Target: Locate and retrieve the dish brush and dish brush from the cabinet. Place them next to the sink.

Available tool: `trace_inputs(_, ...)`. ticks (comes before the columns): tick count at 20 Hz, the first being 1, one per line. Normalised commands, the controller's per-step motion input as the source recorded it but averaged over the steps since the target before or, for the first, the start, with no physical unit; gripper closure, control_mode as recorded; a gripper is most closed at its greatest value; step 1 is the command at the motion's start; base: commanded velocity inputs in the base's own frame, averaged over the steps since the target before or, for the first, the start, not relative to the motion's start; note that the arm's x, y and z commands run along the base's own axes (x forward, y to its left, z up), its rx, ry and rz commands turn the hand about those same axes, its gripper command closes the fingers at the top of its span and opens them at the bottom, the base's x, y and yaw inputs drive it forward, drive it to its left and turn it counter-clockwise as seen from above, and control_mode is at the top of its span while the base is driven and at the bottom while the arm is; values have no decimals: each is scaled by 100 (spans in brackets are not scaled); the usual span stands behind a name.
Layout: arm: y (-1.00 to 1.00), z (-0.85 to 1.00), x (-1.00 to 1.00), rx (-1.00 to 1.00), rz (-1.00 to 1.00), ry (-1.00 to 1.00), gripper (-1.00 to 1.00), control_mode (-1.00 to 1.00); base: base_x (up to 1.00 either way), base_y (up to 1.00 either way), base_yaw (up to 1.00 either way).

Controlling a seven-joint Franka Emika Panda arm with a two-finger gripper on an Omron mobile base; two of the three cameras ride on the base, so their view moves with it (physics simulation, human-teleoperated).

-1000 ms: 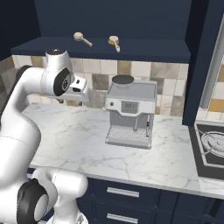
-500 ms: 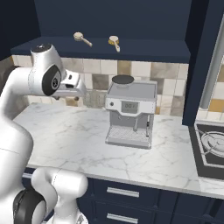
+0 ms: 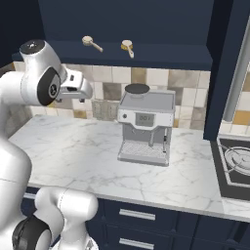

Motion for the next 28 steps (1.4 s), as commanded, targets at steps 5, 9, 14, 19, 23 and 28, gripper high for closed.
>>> trace_inputs(5, 0, 46, -3, -1, 5, -10, -100, -100, 0, 0, 0)
trace_inputs(9, -1, 39, 0, 0, 6, -10, -100, -100, 0, 0, 0)
trace_inputs(14, -11, 28, 5, 2, 9, -3, -100, -100, 0, 0, 0)
trace_inputs(19, -12, 5, 8, 0, 7, 0, -100, -100, 0, 0, 0)
trace_inputs(23, -1, 2, 9, 0, 5, 1, -100, -100, 0, 0, 0)
trace_inputs(28, 0, 13, 7, 0, 2, 0, -100, -100, 0, 0, 0)
